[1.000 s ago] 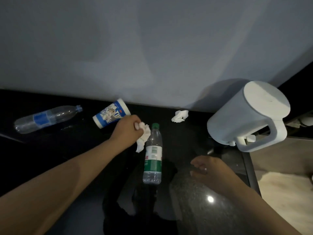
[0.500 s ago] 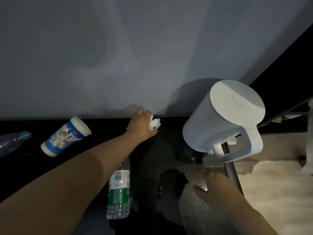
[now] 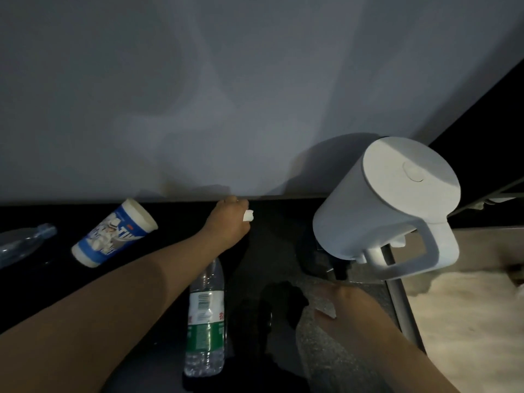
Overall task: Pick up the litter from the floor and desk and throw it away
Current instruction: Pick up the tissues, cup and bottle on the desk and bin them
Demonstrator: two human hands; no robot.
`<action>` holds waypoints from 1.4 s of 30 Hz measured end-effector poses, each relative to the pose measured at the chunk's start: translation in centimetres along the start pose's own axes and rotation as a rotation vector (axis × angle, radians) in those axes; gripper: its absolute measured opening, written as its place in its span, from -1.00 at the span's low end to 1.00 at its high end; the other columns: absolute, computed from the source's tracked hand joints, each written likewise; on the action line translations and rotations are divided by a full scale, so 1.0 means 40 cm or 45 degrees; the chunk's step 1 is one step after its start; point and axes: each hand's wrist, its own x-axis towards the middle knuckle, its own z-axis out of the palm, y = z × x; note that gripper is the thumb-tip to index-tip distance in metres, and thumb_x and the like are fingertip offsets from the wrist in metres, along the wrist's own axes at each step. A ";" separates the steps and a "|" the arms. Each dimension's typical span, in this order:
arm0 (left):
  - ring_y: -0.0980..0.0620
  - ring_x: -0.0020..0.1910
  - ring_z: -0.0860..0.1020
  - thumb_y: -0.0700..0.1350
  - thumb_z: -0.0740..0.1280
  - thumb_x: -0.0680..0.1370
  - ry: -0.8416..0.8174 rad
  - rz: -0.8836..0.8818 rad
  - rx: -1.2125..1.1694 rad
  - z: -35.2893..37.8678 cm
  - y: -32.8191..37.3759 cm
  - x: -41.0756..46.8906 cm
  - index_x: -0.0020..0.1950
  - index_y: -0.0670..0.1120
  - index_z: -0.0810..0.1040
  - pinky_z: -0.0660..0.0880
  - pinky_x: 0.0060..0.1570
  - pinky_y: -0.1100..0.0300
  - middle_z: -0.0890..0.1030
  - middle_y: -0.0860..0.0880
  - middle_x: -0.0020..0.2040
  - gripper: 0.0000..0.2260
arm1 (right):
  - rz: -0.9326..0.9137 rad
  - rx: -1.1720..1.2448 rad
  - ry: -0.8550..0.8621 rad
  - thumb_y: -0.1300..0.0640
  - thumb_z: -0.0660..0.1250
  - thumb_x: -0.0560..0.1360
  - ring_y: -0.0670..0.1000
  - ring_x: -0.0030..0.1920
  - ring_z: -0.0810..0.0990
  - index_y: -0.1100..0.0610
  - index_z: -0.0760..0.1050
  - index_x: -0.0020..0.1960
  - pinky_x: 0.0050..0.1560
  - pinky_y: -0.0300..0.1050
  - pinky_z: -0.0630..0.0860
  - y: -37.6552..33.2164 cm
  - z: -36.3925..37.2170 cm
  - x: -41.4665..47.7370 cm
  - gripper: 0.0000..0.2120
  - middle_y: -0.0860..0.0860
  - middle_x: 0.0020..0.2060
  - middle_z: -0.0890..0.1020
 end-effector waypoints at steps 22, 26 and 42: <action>-0.12 -0.02 0.49 -0.08 0.48 0.42 0.289 -0.225 -0.063 -0.306 -0.394 -0.433 0.11 -0.21 0.52 0.45 -0.02 0.04 0.47 -0.17 0.00 -0.65 | -0.136 -0.019 -0.048 -0.05 0.34 0.48 -0.05 0.05 0.56 0.03 0.41 0.26 -0.06 -0.25 0.47 -0.425 0.141 0.107 -0.61 -0.02 0.09 0.52; -0.08 -0.02 0.46 0.08 0.53 0.34 0.228 -0.276 0.092 -0.311 -0.459 -0.403 0.07 -0.16 0.46 0.39 -0.11 0.12 0.43 -0.14 0.02 -0.52 | -0.072 -0.029 -0.040 -0.06 0.37 0.47 -0.01 0.05 0.56 0.03 0.34 0.33 -0.05 -0.21 0.46 -0.450 0.161 0.122 -0.52 -0.02 0.08 0.46; -0.07 0.05 0.49 0.18 0.54 0.23 -0.017 -0.439 0.045 -0.196 -0.541 -0.226 0.18 -0.12 0.41 0.45 -0.01 0.12 0.44 -0.13 0.11 -0.34 | 0.323 0.214 -0.041 -0.06 0.44 0.37 0.10 0.14 0.52 0.08 -0.07 0.53 -0.09 -0.14 0.41 -0.462 0.249 0.187 -0.07 0.12 0.23 0.40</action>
